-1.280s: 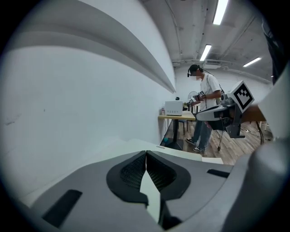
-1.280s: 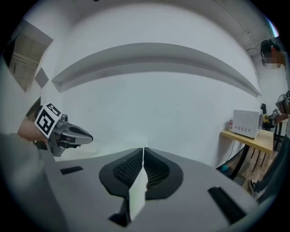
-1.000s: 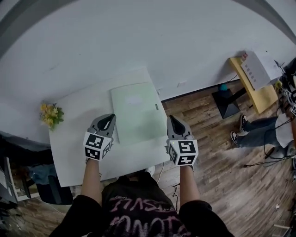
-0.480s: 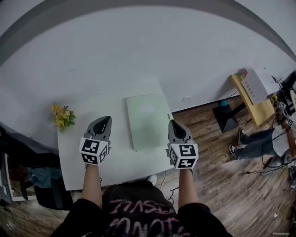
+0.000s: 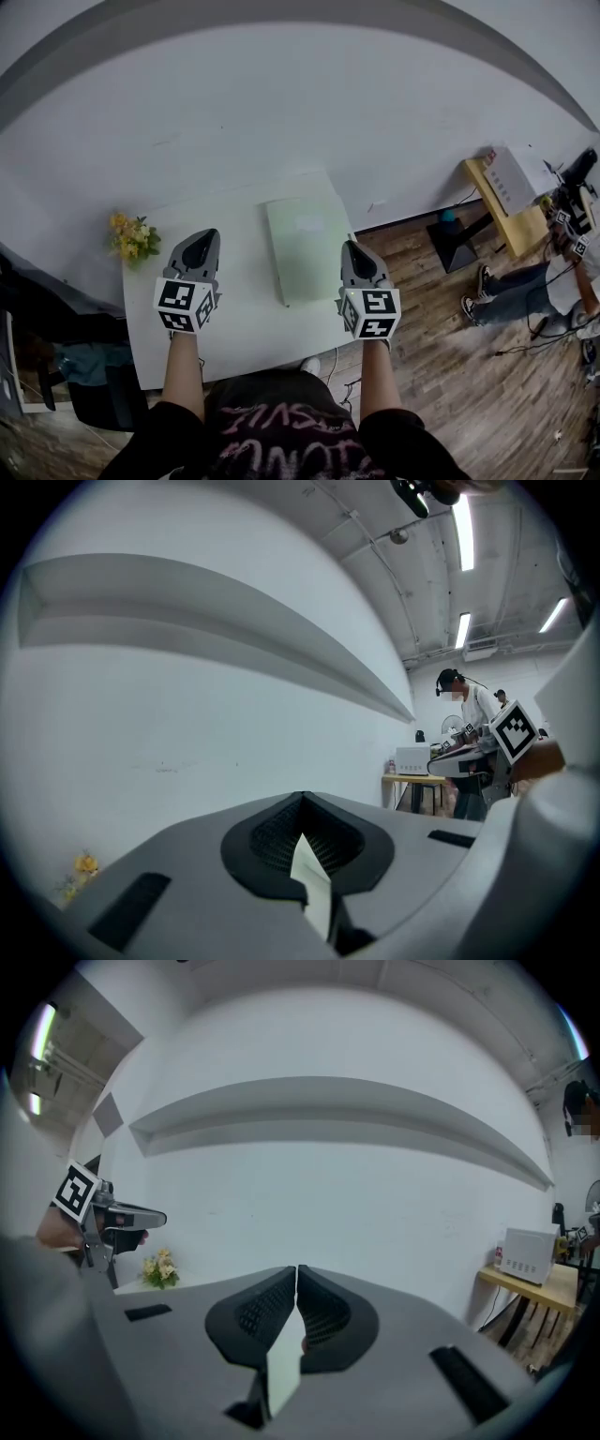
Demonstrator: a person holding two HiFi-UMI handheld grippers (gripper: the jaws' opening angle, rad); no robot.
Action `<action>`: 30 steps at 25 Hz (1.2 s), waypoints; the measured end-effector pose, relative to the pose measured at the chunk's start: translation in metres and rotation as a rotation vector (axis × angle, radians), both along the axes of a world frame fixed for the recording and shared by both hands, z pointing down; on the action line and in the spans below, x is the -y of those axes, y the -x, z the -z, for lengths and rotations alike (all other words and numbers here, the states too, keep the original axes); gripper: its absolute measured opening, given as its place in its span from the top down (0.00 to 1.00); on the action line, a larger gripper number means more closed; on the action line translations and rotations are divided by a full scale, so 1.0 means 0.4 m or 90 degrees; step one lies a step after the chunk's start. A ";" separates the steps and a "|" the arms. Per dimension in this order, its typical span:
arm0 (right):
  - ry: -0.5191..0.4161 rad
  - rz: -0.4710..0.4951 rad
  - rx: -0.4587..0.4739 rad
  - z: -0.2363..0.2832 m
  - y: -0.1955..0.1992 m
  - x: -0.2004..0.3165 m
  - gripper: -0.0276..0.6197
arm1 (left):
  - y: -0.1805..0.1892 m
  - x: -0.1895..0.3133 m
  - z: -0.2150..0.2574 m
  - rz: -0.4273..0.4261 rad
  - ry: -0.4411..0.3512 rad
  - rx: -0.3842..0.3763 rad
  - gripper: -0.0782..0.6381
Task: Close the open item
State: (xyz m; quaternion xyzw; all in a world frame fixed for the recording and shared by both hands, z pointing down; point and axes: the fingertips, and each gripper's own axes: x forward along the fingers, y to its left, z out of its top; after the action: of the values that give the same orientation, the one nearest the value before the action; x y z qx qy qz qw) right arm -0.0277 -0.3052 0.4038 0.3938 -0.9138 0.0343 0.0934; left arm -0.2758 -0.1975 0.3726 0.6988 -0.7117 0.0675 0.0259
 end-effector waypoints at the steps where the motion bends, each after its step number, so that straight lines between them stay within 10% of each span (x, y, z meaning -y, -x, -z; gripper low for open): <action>1: -0.002 -0.002 -0.001 0.001 0.002 -0.001 0.92 | 0.004 -0.002 0.002 -0.001 -0.002 0.002 0.87; 30: -0.043 0.028 -0.004 0.064 -0.001 0.021 0.92 | -0.021 -0.027 0.087 0.030 -0.041 0.054 0.87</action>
State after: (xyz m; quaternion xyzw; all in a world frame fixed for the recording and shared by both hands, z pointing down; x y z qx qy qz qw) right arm -0.0273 -0.3138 0.3783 0.3766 -0.9226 -0.0002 0.0840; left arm -0.2676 -0.1866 0.3379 0.6786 -0.7304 0.0735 -0.0252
